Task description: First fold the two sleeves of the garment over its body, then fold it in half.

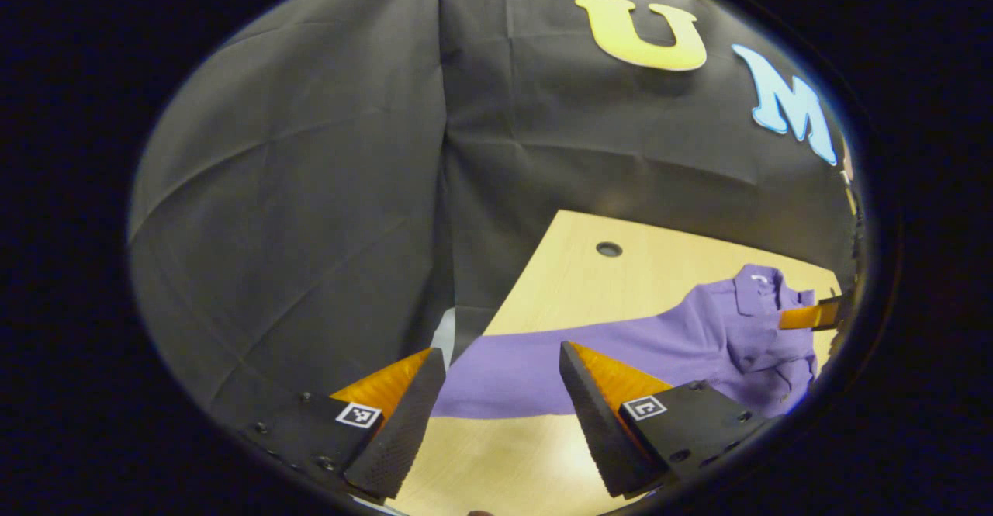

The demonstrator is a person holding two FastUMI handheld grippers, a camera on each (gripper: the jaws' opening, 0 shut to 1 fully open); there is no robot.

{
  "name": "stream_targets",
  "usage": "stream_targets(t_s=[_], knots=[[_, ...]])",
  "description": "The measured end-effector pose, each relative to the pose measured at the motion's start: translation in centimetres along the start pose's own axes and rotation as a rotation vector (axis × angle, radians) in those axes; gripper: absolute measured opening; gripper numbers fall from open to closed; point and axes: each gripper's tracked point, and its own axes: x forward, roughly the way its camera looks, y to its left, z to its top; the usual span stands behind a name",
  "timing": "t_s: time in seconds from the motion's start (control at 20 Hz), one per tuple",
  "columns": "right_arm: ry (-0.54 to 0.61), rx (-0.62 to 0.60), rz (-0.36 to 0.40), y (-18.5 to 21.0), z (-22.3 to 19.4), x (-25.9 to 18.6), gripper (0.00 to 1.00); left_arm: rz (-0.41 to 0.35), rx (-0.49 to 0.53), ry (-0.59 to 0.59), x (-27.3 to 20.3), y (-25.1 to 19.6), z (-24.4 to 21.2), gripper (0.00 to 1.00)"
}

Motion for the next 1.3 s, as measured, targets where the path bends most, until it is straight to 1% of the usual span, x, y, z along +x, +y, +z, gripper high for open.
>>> stream_targets(t_s=[0.1,0.2,0.25,0.3,0.4,0.45,0.5,0.55,0.6,0.65,0.85,0.9,0.95,1.1,1.25,1.3], knots=[[-0.001,0.001,-0.027,-1.8,-0.7,-2.0,0.75,-0.004,-0.002,0.037,2.1,0.1,-1.5,0.98],[0.005,0.005,-0.057,-3.7,-1.8,-4.1,0.75,-0.005,0.008,0.071,3.6,0.3,-2.5,1.0],[0.012,0.012,-0.073,-4.7,-2.5,-5.1,0.75,-0.002,0.016,0.089,4.3,0.4,-3.2,0.98],[0.018,0.023,-0.092,-5.7,-3.2,-6.2,0.75,-0.001,0.022,0.102,4.9,0.3,-3.8,0.94],[0.033,0.051,-0.126,-7.5,-4.8,-8.3,0.75,0.0,0.028,0.128,6.6,0.3,-4.9,0.94],[0.041,0.066,-0.143,-8.5,-5.5,-9.4,0.75,0.0,0.033,0.141,7.3,0.4,-5.6,0.98],[0.052,0.076,-0.159,-9.2,-6.5,-10.4,0.75,-0.001,0.039,0.156,7.7,0.4,-6.1,0.98],[0.061,0.081,-0.177,-10.0,-7.2,-11.5,0.75,-0.001,0.045,0.168,8.2,0.4,-6.7,0.94],[0.075,0.084,-0.194,-10.9,-8.2,-12.6,0.75,0.004,0.049,0.179,8.7,0.5,-7.1,0.98],[0.089,0.087,-0.208,-11.6,-9.2,-13.6,0.75,0.007,0.05,0.191,9.3,0.4,-7.7,0.98],[0.125,0.12,-0.258,-13.5,-11.9,-16.5,0.75,0.013,0.047,0.241,10.6,0.0,-9.5,1.0],[0.127,0.124,-0.268,-13.8,-12.2,-17.1,0.75,0.008,0.049,0.224,10.9,-0.3,-9.1,1.0],[0.127,0.128,-0.275,-14.0,-12.5,-17.5,0.75,0.013,0.06,0.234,10.8,-0.2,-9.3,1.0],[0.127,0.134,-0.283,-14.3,-12.6,-18.3,0.75,0.011,0.063,0.241,10.8,-0.8,-9.3,0.94],[0.127,0.133,-0.293,-15.0,-12.8,-18.9,0.75,0.001,-0.03,0.23,10.7,-0.5,-9.5,0.92],[0.129,0.132,-0.295,-15.3,-12.9,-19.1,0.75,-0.001,-0.037,0.226,10.8,-0.4,-9.6,0.91]])
